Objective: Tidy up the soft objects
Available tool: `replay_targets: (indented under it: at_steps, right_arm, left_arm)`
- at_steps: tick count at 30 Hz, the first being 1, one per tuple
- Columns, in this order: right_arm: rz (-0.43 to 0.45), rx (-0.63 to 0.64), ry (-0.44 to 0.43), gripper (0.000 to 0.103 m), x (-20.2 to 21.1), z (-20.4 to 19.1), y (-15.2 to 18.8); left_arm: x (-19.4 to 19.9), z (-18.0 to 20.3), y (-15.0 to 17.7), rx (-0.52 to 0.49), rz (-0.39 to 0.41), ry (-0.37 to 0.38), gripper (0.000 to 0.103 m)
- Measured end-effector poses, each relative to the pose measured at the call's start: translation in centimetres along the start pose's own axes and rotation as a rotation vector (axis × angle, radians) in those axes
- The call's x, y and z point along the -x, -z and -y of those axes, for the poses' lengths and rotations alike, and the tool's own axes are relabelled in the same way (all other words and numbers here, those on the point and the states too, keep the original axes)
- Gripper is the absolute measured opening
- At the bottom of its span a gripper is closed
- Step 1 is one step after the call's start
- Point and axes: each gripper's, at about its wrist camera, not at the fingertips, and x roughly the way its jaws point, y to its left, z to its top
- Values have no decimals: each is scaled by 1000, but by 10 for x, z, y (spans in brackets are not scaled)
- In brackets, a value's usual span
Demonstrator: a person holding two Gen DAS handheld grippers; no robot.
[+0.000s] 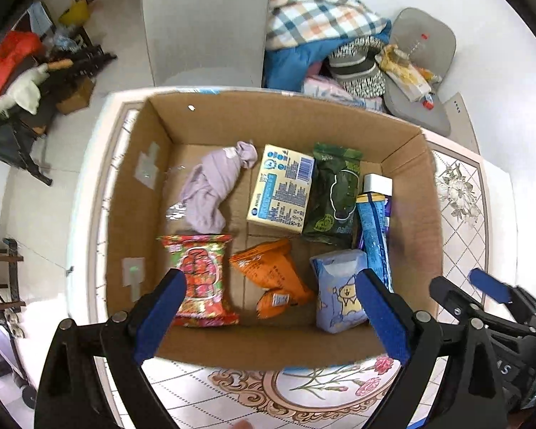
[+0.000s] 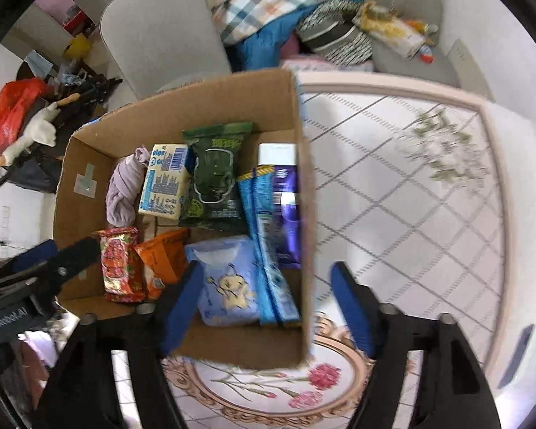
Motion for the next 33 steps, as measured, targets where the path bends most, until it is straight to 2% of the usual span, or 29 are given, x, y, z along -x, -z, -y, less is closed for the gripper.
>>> replay_targets:
  at_steps: [4, 6, 15, 20, 24, 30, 33]
  right_arm:
    - [42, 32, 47, 89, 33, -8, 19]
    - [43, 35, 55, 96, 43, -12, 26]
    - [93, 49, 37, 96, 88, -36, 54]
    - [109, 45, 25, 96, 105, -39, 62]
    - [140, 35, 12, 96, 131, -38, 70]
    - [242, 35, 3, 96, 206, -36, 96]
    - [325, 43, 15, 96, 253, -36, 113]
  left_arm:
    - [33, 2, 19, -27, 54, -31, 97]
    - [48, 0, 26, -38, 71, -43, 97]
    - [88, -11, 45, -46, 123, -86, 97]
    - [106, -13, 53, -31, 147, -73, 97]
    - [136, -10, 64, -36, 183, -59, 97]
    - [200, -2, 89, -49, 257, -49, 97]
    - [234, 4, 101, -59, 303, -50, 97]
